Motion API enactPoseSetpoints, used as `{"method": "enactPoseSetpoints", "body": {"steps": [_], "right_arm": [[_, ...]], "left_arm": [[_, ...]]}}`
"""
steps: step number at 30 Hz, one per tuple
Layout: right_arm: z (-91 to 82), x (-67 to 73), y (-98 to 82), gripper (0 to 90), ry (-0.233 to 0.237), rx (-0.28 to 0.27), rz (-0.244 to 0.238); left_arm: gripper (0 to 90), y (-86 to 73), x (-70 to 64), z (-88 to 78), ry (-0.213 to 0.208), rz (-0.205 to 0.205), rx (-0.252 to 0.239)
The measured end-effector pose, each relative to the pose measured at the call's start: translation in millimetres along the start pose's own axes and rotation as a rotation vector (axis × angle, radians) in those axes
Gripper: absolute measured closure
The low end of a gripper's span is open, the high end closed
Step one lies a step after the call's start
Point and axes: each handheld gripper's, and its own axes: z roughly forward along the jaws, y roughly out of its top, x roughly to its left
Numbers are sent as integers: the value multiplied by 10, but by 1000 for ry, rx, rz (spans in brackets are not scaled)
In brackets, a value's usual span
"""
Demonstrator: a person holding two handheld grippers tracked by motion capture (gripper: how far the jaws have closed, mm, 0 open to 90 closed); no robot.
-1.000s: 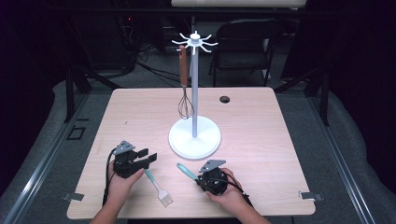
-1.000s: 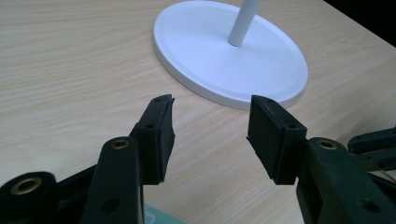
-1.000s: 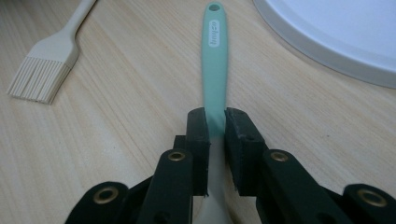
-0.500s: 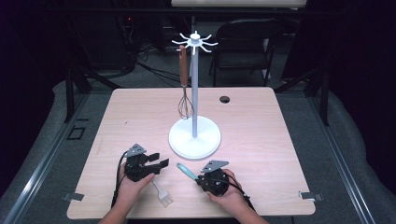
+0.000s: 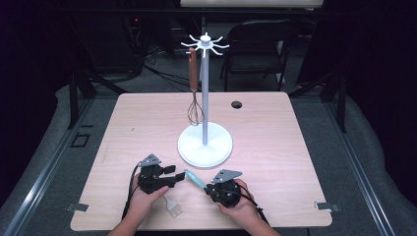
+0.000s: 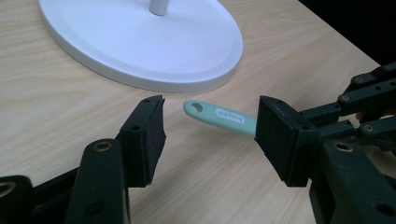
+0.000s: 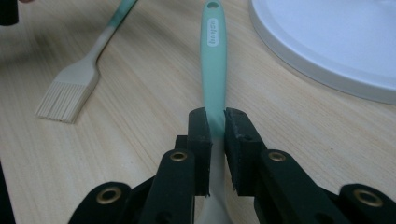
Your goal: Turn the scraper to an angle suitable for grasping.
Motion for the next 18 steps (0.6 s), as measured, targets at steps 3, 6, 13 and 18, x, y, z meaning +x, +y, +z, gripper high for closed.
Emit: {"method": "enactPoseSetpoints", "body": {"steps": [3,6,13,18], "right_arm": [[-21,20,11,810,-1,-23,-4],[-46,41,24,810,-2,-47,-15],[-63,71,35,810,10,-70,-21],[-50,110,48,810,19,-84,-35]], "left_arm": [[422,-8,-16,36,-14,-6,10],[418,-12,-28,70,-22,-19,25],[395,-24,-54,170,-65,-48,40],[394,-32,-87,238,-92,-58,49]]}}
